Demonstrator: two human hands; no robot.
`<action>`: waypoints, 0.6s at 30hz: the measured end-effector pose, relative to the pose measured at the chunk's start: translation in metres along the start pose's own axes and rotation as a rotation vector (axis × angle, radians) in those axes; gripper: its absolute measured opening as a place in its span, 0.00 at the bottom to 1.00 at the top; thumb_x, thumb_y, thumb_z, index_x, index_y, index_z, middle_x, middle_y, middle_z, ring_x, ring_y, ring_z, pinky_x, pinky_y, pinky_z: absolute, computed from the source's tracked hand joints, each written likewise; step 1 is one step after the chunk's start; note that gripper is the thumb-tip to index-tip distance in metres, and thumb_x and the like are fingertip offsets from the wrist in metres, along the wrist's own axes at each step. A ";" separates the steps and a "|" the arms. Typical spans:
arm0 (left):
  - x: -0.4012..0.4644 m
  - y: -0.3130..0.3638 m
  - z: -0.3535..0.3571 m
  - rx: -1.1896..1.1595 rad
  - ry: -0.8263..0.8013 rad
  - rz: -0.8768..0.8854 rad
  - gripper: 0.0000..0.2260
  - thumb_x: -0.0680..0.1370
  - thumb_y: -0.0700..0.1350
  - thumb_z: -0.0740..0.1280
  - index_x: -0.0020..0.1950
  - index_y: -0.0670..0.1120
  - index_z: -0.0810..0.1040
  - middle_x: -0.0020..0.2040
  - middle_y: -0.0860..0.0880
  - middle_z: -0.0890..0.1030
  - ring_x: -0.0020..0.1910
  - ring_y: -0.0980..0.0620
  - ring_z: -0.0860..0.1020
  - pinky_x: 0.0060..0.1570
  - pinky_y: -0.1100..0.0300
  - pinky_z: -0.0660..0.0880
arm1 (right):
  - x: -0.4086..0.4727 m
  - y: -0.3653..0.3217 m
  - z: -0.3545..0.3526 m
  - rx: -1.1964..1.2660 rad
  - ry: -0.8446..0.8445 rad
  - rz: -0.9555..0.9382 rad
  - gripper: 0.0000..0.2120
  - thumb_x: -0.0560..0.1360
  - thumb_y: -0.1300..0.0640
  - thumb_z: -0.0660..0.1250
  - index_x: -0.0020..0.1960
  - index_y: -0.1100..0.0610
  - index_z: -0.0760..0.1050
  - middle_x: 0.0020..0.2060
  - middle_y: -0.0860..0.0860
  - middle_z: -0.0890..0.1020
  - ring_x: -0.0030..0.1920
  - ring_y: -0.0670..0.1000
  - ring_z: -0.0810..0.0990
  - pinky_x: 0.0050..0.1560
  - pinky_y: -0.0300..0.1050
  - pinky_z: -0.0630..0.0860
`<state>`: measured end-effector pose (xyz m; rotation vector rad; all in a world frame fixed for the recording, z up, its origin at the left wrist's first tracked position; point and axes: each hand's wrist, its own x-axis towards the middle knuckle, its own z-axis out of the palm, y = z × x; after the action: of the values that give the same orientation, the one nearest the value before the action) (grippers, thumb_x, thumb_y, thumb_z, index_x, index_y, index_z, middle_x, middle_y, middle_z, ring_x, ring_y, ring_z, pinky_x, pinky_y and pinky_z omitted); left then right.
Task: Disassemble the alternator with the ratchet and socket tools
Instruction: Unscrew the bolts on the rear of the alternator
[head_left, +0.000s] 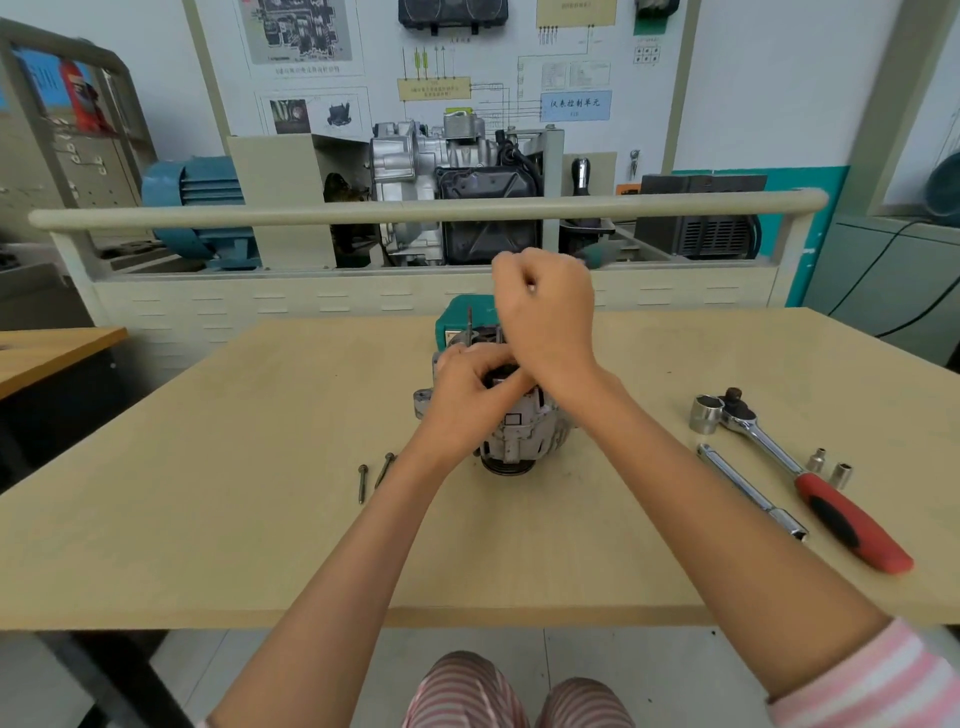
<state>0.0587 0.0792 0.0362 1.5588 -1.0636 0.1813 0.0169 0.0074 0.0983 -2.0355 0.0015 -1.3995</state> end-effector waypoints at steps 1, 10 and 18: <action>0.000 0.002 0.000 0.010 -0.016 0.011 0.11 0.72 0.45 0.65 0.30 0.53 0.77 0.24 0.58 0.70 0.27 0.62 0.66 0.46 0.53 0.59 | 0.005 0.000 -0.003 0.188 -0.054 0.100 0.22 0.74 0.60 0.57 0.22 0.56 0.58 0.20 0.50 0.61 0.25 0.50 0.60 0.33 0.41 0.60; 0.000 -0.001 -0.003 0.011 -0.004 0.010 0.18 0.72 0.39 0.66 0.24 0.56 0.74 0.22 0.59 0.68 0.26 0.62 0.65 0.40 0.58 0.60 | -0.006 0.003 0.000 0.045 -0.021 -0.028 0.18 0.75 0.60 0.59 0.27 0.56 0.62 0.25 0.50 0.64 0.30 0.49 0.63 0.41 0.43 0.62; 0.002 -0.004 -0.001 0.016 0.018 -0.020 0.16 0.72 0.37 0.66 0.26 0.51 0.69 0.23 0.57 0.69 0.27 0.60 0.64 0.38 0.58 0.60 | 0.001 0.000 0.003 -0.104 -0.042 -0.033 0.21 0.75 0.58 0.58 0.24 0.54 0.60 0.21 0.47 0.63 0.26 0.48 0.62 0.37 0.44 0.61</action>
<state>0.0630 0.0786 0.0344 1.5789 -1.0348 0.1901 0.0195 0.0086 0.0983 -2.1587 0.0230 -1.4027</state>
